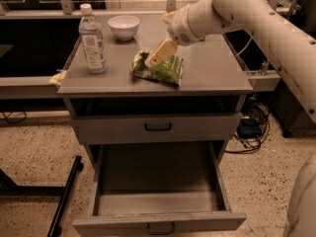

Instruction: Pick green jalapeno chip bag from middle drawer and place on counter

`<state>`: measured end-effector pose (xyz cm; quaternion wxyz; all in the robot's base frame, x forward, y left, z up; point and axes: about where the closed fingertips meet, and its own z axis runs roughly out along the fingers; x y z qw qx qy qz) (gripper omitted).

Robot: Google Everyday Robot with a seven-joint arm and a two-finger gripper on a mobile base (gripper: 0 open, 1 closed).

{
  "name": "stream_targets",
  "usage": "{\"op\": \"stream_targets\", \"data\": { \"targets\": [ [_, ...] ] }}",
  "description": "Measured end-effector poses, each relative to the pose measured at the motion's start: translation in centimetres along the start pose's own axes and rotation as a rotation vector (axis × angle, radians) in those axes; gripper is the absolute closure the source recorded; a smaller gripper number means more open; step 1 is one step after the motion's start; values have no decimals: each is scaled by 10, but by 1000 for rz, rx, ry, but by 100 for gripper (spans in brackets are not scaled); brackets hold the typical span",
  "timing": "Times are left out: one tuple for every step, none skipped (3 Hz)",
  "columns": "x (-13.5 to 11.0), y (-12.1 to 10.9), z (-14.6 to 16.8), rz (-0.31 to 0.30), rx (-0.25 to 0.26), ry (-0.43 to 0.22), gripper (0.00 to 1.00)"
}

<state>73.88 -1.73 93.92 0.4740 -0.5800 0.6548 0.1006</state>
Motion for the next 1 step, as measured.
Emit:
{"op": "stream_targets", "data": {
  "targets": [
    [0, 0, 0, 0, 0, 0, 0]
  ]
}}
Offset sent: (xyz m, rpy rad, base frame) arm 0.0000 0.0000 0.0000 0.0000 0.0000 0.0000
